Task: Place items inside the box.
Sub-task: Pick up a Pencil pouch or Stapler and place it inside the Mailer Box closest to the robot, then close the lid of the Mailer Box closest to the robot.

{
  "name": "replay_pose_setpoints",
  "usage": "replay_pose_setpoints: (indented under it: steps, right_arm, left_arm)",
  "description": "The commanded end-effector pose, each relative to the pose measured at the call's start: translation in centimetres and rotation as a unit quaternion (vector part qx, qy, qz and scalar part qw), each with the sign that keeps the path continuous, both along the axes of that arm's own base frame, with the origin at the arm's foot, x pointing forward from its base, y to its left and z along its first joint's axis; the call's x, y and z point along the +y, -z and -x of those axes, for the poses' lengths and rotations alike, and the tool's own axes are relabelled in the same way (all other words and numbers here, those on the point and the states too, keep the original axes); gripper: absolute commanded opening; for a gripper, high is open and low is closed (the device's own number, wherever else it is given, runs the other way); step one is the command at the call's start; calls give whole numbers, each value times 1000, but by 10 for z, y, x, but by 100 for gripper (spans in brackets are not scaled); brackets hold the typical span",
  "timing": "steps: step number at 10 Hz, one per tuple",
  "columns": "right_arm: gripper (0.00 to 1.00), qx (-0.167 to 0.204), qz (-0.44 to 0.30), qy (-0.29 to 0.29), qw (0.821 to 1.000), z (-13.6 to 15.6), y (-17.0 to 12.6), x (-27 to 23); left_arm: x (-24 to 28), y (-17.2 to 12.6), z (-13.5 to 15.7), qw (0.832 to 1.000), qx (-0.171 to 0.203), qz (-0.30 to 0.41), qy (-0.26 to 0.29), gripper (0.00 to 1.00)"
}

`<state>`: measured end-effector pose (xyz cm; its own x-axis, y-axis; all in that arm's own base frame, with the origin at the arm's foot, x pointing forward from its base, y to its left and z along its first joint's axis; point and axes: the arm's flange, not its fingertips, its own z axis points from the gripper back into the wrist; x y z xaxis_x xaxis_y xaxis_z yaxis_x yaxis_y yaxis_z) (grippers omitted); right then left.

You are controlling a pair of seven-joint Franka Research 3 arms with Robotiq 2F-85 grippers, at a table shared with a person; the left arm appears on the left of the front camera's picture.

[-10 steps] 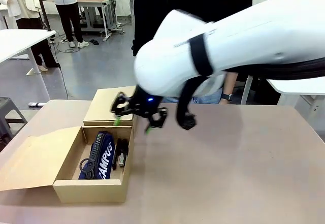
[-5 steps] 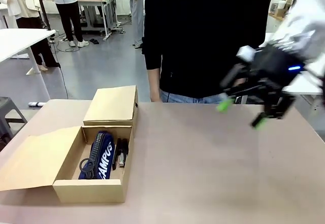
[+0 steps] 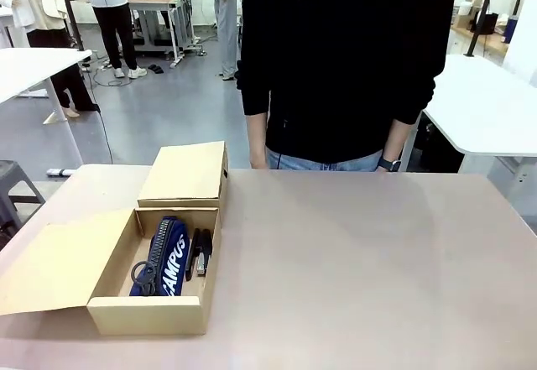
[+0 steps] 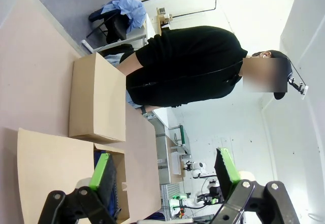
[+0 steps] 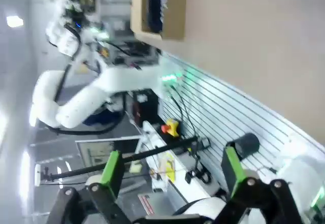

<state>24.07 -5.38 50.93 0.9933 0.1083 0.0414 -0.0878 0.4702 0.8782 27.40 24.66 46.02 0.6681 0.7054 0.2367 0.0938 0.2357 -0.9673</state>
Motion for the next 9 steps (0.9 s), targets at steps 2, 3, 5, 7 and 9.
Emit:
replay_pose_setpoints:
  steps: [2, 3, 5, 7, 9]
  right_arm:
    - [100, -28, -104, 193, 975, 7, 91, -32]
    - [100, 13, -44, 65, 997, 1, 21, -40]
    - [100, 13, -44, 65, 997, 1, 21, -40]
    - [100, 13, -44, 65, 997, 1, 21, -40]
    - [100, 13, -44, 65, 997, 1, 21, -40]
  left_arm:
    - [0, -1, -1, 1000, -18, 3, -2, 100]
    - [0, -1, -1, 1000, -18, 3, -2, 100]
    - [0, -1, -1, 1000, -18, 3, -2, 100]
    - [0, -1, -1, 1000, -18, 3, -2, 100]
    - [0, -1, -1, 1000, -18, 3, -2, 100]
